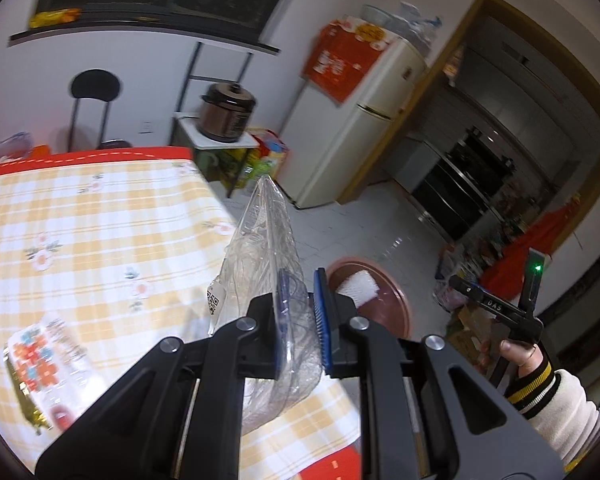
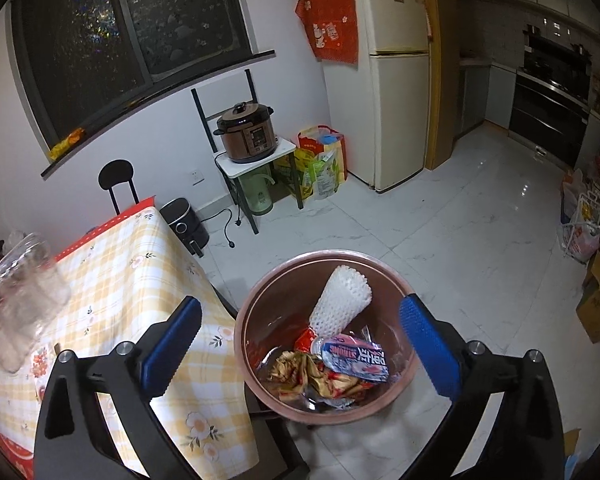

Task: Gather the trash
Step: 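Move the left gripper over the brown bin and release the clear clamshell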

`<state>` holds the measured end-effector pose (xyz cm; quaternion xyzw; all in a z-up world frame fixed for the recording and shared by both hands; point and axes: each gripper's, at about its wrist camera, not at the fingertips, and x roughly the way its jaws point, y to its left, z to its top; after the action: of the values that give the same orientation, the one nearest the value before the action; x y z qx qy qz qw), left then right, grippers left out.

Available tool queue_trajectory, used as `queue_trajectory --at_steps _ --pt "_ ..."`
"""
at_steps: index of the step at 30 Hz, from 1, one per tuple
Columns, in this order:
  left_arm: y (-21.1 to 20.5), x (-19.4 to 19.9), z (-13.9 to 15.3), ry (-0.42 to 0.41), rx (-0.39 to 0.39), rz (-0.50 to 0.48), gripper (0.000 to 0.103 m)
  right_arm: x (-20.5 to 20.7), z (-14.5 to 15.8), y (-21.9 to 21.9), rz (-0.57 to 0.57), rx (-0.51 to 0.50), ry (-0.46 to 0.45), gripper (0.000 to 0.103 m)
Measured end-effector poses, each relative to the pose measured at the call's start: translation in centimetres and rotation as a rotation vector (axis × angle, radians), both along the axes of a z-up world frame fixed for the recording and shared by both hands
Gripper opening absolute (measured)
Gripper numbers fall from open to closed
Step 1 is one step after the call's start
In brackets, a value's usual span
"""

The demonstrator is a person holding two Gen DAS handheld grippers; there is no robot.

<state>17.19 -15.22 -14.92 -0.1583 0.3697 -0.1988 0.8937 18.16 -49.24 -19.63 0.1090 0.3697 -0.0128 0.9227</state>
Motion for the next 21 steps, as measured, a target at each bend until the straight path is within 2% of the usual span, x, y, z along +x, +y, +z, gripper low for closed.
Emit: queue_trajectory --at_steps 9,18,21 --pt "-8.4 4.4 -1.9 0.044 -0.038 -0.169 0.016 -3.5 0.2 -2.1 -0.046 0.036 0.001 0.098" --pt "-18.5 9.1 -4.8 0.093 -0.008 -0.316 0.017 -5.5 -1.0 -5.1 -0.104 0.048 0.039 0.098" --pt "-21.3 10.6 -5.8 0.091 0.015 -0.338 0.017 -5.9 -1.4 -6.0 -0.123 0.051 0.044 0.098"
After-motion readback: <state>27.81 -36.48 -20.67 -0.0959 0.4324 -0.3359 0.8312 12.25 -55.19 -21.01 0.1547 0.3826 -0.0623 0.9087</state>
